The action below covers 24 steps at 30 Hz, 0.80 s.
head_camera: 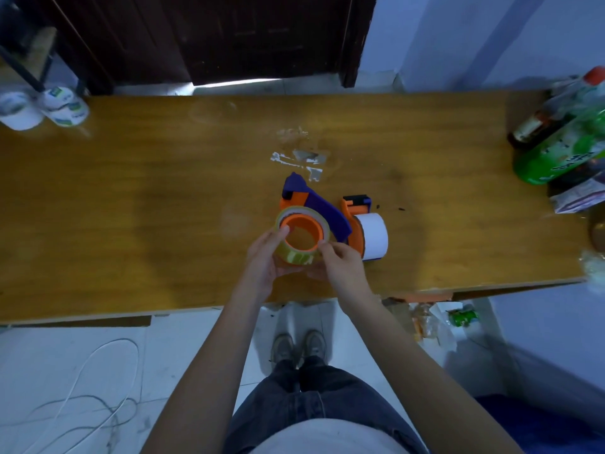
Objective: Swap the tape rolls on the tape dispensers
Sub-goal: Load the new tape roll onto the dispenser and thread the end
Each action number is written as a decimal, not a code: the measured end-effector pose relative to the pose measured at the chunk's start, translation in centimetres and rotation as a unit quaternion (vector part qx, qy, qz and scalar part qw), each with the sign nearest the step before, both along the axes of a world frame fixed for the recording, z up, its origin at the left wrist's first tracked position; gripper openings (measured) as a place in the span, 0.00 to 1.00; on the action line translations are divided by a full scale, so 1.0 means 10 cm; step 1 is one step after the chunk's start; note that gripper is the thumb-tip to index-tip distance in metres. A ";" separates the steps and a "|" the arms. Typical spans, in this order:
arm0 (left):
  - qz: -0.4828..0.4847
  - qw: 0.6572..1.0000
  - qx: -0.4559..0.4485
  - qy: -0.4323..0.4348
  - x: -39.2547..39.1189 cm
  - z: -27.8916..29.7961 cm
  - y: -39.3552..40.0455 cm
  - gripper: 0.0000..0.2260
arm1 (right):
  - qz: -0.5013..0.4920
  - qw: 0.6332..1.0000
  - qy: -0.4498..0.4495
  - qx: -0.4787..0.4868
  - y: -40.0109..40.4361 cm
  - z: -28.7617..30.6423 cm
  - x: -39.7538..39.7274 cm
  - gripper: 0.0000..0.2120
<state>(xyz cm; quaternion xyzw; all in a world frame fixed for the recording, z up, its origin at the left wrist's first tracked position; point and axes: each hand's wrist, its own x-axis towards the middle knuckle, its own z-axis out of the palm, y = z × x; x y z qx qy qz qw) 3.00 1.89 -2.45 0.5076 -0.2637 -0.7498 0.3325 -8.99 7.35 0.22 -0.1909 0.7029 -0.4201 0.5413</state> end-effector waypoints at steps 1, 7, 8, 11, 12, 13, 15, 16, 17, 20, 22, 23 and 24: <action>-0.003 1.000 -0.001 -0.007 0.00 0.00 0.00 0.05 | 0.008 1.000 0.005 0.002 0.02 0.01 0.01 0.11; 0.021 0.999 0.004 -0.030 0.03 0.00 -0.02 0.03 | 0.146 0.881 0.450 -0.030 0.04 0.22 -0.20 0.13; 0.022 0.999 0.005 -0.028 0.04 0.00 -0.02 0.04 | 0.124 0.862 0.489 -0.055 -0.02 0.26 -0.26 0.11; 0.016 0.999 0.006 -0.036 0.04 0.03 -0.04 0.04 | 0.175 0.912 0.368 -0.044 -0.28 0.31 -0.44 0.27; 0.011 0.999 0.005 -0.043 0.03 0.04 -0.04 0.04 | 0.212 0.933 0.292 -0.013 -0.35 0.31 -0.45 0.32; 0.009 0.999 0.005 -0.051 0.01 0.07 -0.05 0.04 | 0.244 0.942 0.230 0.011 -0.41 0.29 -0.44 0.33; 0.009 0.998 0.007 -0.065 -0.01 0.10 -0.05 0.06 | 0.276 0.946 0.170 0.026 -0.47 0.16 -0.43 0.28; 0.006 0.997 0.005 -0.074 -0.02 0.11 -0.05 0.08 | 0.276 0.948 0.159 0.023 -0.48 0.11 -0.42 0.25; -0.001 0.996 0.003 -0.085 -0.02 0.14 -0.06 0.13 | 0.274 0.950 0.152 0.016 -0.48 0.05 -0.40 0.22; -0.027 0.986 -0.017 -0.162 -0.03 0.17 -0.13 0.27 | 0.255 0.955 0.149 0.003 -0.46 -0.02 -0.35 0.20; -0.052 0.973 -0.053 -0.216 -0.03 0.22 -0.20 0.27 | 0.223 0.967 0.122 0.008 -0.44 -0.06 -0.32 0.18; -0.077 0.964 -0.085 -0.238 -0.03 0.25 -0.25 0.24 | 0.209 0.973 0.100 0.009 -0.42 -0.08 -0.31 0.17; -0.105 0.952 -0.120 -0.260 -0.04 0.29 -0.29 0.19 | 0.199 0.977 0.076 0.012 -0.40 -0.09 -0.29 0.18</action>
